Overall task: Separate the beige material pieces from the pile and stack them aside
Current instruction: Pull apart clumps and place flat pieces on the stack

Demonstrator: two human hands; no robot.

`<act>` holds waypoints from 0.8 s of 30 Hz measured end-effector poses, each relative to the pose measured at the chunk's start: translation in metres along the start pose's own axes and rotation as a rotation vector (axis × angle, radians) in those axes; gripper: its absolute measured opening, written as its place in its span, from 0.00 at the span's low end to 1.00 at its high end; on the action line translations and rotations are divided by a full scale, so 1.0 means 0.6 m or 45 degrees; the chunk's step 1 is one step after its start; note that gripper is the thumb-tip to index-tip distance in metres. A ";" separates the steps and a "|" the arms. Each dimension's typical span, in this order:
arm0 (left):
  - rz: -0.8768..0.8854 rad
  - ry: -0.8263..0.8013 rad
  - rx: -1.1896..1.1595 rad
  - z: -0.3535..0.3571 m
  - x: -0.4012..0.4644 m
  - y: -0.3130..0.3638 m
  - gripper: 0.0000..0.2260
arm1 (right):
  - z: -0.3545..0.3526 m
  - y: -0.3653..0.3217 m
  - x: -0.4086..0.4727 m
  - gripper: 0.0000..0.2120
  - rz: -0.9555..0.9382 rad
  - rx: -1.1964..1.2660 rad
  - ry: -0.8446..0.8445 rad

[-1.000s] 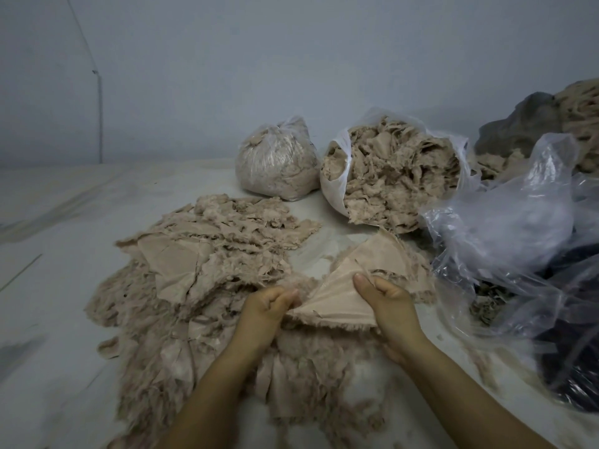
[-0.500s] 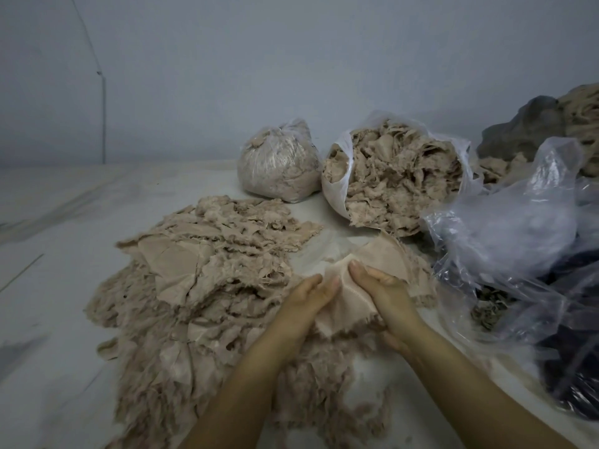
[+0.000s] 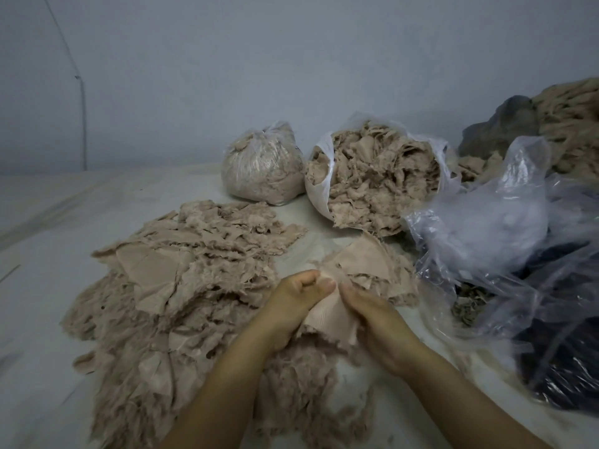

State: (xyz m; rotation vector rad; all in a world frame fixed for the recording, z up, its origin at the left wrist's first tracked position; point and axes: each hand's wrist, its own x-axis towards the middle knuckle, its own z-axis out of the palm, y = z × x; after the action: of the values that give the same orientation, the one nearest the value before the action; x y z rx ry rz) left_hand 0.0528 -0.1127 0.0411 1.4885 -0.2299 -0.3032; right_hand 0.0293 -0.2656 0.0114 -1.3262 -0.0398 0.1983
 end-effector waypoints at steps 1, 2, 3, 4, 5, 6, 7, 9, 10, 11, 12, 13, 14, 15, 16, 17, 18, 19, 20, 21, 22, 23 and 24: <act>0.012 0.042 0.009 0.000 0.003 0.001 0.04 | 0.001 -0.006 0.010 0.18 -0.033 0.089 0.067; 0.025 0.121 0.021 -0.005 0.007 0.003 0.03 | 0.000 -0.014 0.022 0.19 -0.067 0.135 0.154; 0.041 0.212 0.039 -0.012 0.010 0.006 0.03 | -0.004 -0.024 0.036 0.17 -0.119 0.150 0.235; 0.061 0.284 0.069 -0.020 0.013 0.008 0.02 | -0.009 -0.036 0.051 0.13 -0.169 0.136 0.306; 0.077 0.327 0.096 -0.029 0.015 0.010 0.03 | -0.018 -0.049 0.066 0.09 -0.215 0.104 0.371; 0.090 0.354 0.129 -0.036 0.017 0.009 0.04 | -0.028 -0.062 0.082 0.08 -0.248 0.063 0.444; 0.106 0.374 0.167 -0.042 0.017 0.008 0.05 | -0.040 -0.072 0.096 0.11 -0.256 -0.006 0.517; 0.139 0.432 0.292 -0.053 0.014 -0.001 0.07 | -0.066 -0.074 0.119 0.20 -0.193 -0.207 0.643; 0.157 0.462 0.410 -0.058 0.013 -0.010 0.07 | -0.077 -0.067 0.122 0.22 -0.151 -0.315 0.706; 0.179 0.488 0.548 -0.065 0.010 -0.019 0.07 | -0.084 -0.055 0.119 0.23 -0.127 -0.417 0.775; 0.197 0.514 0.679 -0.073 0.007 -0.030 0.05 | -0.086 -0.040 0.110 0.21 -0.139 -0.496 0.836; 0.212 0.521 0.780 -0.080 0.003 -0.037 0.03 | -0.084 -0.021 0.097 0.17 -0.172 -0.546 0.875; 0.214 0.523 0.894 -0.086 -0.002 -0.044 0.05 | -0.081 -0.003 0.081 0.12 -0.189 -0.548 0.884; 0.212 0.513 1.001 -0.092 -0.006 -0.050 0.10 | -0.080 0.014 0.064 0.09 -0.189 -0.526 0.859; 0.185 0.488 1.091 -0.097 -0.009 -0.054 0.14 | -0.078 0.027 0.042 0.07 -0.125 -0.487 0.782; 0.154 0.473 1.174 -0.102 -0.011 -0.056 0.18 | -0.076 0.034 0.020 0.07 0.000 -0.407 0.630; 0.106 0.460 1.222 -0.104 -0.014 -0.057 0.20 | -0.072 0.036 -0.002 0.07 0.164 -0.346 0.433; 0.071 0.454 1.254 -0.105 -0.017 -0.057 0.19 | -0.069 0.038 -0.020 0.07 0.292 -0.391 0.225; 0.073 0.470 1.264 -0.105 -0.019 -0.056 0.13 | -0.067 0.035 -0.032 0.07 0.347 -0.589 0.073; 0.087 0.486 1.208 -0.105 -0.022 -0.055 0.05 | -0.066 0.033 -0.035 0.07 0.283 -0.825 0.028; 0.100 0.498 1.106 -0.102 -0.025 -0.053 0.08 | -0.062 0.027 -0.034 0.06 0.146 -1.056 0.089; 0.094 0.507 0.980 -0.099 -0.026 -0.053 0.15 | -0.053 0.021 -0.031 0.06 -0.013 -1.165 0.201; 0.080 0.493 0.844 -0.096 -0.028 -0.051 0.18 | -0.037 0.014 -0.030 0.06 -0.129 -1.158 0.277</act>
State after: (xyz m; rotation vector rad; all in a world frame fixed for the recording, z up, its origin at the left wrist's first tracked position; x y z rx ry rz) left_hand 0.0543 -0.0545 0.0068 2.1517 -0.0620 0.1364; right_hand 0.0137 -0.2881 -0.0007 -2.2394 -0.0113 -0.0718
